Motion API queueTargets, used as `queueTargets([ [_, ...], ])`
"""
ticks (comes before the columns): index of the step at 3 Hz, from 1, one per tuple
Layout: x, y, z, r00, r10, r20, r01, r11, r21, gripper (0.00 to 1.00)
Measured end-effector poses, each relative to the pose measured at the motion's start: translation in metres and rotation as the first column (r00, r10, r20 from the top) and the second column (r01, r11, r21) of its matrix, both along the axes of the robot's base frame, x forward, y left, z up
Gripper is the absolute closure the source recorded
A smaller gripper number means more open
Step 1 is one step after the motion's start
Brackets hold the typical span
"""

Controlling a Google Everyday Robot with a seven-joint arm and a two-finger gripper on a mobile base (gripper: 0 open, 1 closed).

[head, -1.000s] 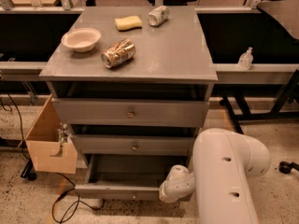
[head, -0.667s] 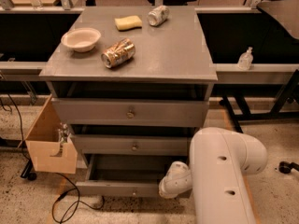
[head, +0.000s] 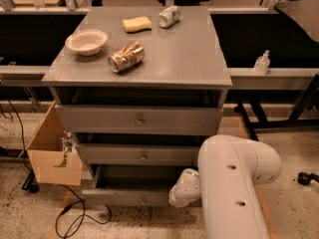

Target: Close bottom drawer

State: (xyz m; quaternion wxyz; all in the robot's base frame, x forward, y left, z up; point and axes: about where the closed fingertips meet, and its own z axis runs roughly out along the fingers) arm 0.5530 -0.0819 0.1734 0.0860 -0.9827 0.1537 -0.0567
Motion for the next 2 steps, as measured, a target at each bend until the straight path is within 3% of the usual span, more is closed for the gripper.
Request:
queueTargets([
  [2,0.013,0.002,0.003,1.0,-0.008,0.005,0.008,1.0,0.001,1.0],
])
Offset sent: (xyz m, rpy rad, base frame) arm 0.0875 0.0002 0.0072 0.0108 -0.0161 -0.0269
